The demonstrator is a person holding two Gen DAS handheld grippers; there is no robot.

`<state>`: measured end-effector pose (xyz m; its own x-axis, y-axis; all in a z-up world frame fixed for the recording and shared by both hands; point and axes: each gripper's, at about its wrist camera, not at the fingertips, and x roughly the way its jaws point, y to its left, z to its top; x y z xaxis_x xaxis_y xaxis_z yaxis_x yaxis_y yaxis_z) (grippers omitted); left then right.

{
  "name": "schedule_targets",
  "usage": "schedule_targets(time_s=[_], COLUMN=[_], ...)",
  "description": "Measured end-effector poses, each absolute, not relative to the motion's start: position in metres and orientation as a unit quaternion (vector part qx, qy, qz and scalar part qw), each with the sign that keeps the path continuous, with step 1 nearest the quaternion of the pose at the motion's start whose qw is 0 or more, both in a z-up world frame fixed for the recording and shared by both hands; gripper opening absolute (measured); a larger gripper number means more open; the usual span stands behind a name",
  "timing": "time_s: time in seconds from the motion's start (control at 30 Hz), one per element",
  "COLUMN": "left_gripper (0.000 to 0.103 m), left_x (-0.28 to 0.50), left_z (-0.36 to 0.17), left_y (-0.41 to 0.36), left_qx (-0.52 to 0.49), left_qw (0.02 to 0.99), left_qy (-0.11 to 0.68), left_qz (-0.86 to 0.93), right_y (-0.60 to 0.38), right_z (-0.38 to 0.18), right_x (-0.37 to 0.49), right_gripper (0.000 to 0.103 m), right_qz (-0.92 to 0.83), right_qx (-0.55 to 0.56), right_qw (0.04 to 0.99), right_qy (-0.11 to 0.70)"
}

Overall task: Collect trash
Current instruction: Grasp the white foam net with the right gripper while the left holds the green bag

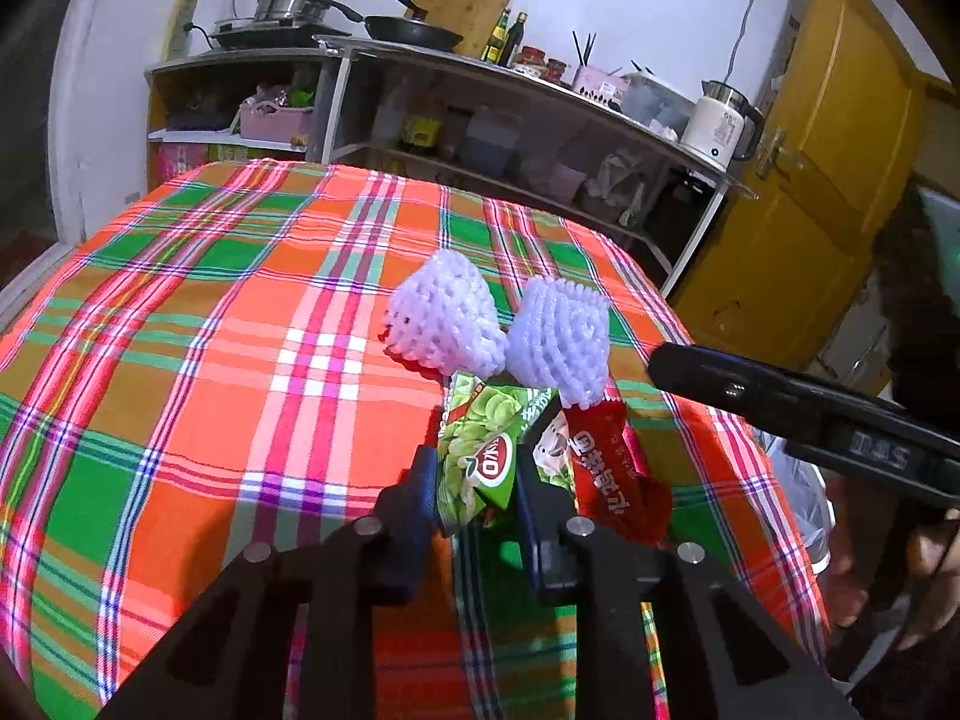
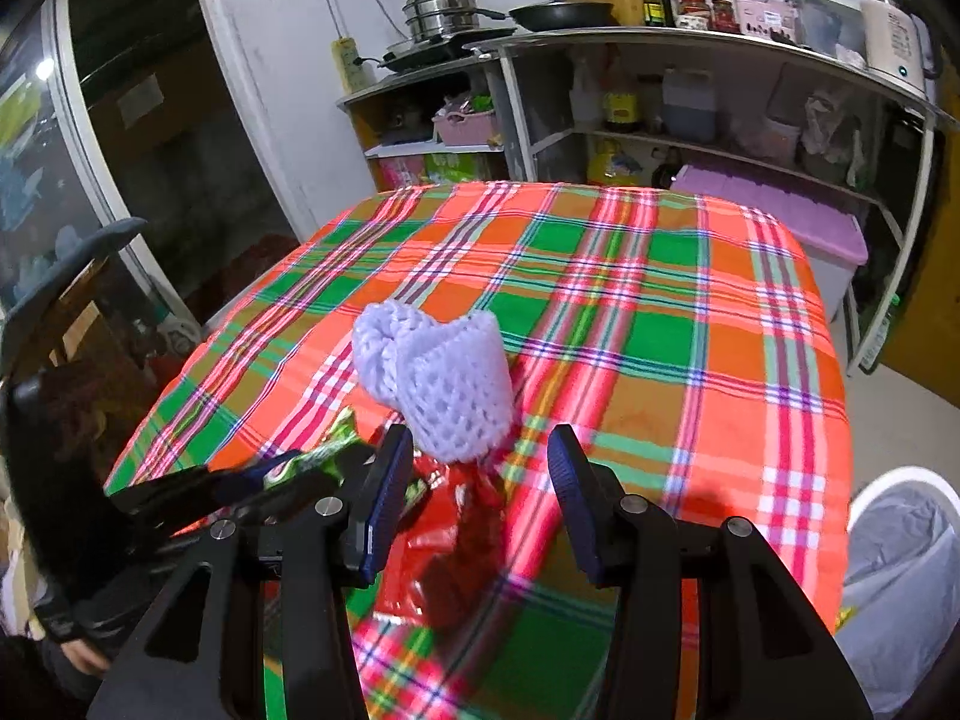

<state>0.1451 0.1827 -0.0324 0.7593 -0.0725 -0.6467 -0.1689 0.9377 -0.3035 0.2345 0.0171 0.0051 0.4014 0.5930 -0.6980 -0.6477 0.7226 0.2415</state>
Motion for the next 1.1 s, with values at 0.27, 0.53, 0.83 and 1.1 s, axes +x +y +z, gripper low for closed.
schedule_targets(time_s=[0.27,0.53,0.83,1.1], left_gripper=[0.024,0.024,0.024,0.024], left_x=[0.134,0.131,0.126,0.116], left_z=[-0.031,-0.031,-0.028,-0.01], left_y=[0.196,0.2,0.197,0.18], left_qx=[-0.186,-0.189,-0.185,-0.173], left_qw=[0.922,0.923,0.924,0.931], left_qy=[0.338,0.335,0.333,0.32], left_qz=[0.03,0.03,0.035,0.032], right_y=[0.049,0.061,0.054,0.017], right_z=[-0.004,-0.017,-0.009,0.017], right_x=[0.247,0.259,0.248,0.229], right_gripper=[0.048,0.041,0.02,0.02], right_qz=[0.372,0.37,0.378,0.373], right_qx=[-0.064,-0.068,-0.067,-0.041], right_qw=[0.833,0.824,0.827,0.844], right_qy=[0.404,0.423,0.41,0.384])
